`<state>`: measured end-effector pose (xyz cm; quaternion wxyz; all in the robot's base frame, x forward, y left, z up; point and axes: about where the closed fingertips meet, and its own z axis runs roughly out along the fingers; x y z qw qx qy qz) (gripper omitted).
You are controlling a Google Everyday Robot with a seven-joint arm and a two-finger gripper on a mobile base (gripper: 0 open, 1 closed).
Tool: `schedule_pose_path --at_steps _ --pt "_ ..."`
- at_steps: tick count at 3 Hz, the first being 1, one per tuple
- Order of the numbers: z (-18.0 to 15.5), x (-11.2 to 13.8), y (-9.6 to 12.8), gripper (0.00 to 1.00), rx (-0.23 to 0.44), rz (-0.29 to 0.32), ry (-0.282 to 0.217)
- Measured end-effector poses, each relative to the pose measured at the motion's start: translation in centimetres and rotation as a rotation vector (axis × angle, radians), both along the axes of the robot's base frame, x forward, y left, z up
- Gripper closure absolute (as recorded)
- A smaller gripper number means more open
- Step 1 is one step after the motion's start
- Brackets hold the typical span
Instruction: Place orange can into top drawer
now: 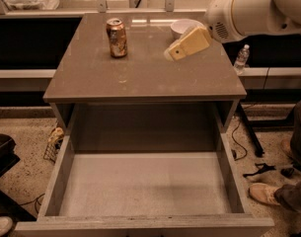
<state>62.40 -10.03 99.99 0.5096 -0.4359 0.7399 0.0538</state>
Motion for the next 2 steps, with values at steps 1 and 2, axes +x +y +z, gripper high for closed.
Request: schedule_pose_path --at_steps 1,2 --pt "0.0 0.0 0.0 0.0 0.0 0.0 0.0" --pt "0.0 0.7 1.1 0.0 0.017 0.001 -0.018"
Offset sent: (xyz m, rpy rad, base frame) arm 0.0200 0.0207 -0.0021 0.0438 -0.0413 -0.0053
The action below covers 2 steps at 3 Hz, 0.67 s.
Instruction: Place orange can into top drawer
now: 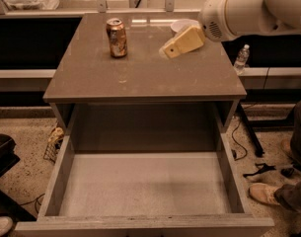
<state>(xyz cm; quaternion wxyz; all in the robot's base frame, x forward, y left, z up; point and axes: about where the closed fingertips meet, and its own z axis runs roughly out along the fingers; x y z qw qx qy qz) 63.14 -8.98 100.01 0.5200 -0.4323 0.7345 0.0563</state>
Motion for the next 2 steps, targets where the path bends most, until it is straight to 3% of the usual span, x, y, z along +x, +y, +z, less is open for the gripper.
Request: schedule_pose_path --at_steps 1,2 --pt "-1.2 2.9 4.2 0.0 0.103 0.014 -0.007" --pt "-1.6 7.3 8.6 0.0 0.236 0.021 -0.059"
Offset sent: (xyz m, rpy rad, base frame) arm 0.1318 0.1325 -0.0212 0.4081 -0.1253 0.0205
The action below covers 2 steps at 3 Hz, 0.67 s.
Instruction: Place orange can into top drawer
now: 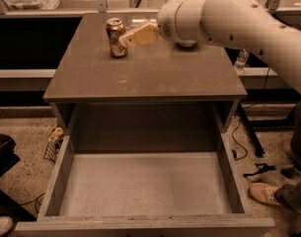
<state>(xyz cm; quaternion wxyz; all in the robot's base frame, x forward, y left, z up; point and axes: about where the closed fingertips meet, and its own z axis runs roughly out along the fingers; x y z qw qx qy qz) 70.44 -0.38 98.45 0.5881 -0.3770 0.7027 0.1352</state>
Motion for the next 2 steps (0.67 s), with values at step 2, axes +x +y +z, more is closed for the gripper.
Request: schedule_pose_path --at_steps 2 --pt "-2.3 6.7 6.1 0.0 0.203 0.012 -0.036"
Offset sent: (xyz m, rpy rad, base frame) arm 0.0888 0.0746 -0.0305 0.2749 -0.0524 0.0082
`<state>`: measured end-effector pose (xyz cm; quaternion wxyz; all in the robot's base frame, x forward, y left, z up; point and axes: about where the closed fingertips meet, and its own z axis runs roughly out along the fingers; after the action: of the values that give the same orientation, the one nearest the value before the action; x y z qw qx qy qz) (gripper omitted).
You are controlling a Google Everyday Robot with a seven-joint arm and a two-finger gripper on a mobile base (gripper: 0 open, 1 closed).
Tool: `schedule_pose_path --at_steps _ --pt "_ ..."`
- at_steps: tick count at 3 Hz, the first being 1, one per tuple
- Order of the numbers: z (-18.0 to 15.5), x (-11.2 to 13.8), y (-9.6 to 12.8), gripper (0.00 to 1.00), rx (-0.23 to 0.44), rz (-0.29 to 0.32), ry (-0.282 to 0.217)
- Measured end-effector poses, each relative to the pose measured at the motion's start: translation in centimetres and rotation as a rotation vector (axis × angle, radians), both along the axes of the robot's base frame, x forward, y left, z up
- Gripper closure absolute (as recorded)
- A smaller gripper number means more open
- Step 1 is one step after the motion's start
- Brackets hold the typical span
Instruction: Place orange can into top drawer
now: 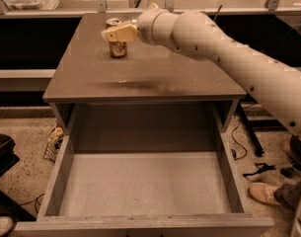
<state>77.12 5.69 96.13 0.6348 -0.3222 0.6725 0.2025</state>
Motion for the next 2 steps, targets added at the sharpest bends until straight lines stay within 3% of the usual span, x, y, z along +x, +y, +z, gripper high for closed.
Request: schedule_pose_path --at_steps 2 --pt "-3.3 4.2 3.0 0.0 0.055 0.009 0.041"
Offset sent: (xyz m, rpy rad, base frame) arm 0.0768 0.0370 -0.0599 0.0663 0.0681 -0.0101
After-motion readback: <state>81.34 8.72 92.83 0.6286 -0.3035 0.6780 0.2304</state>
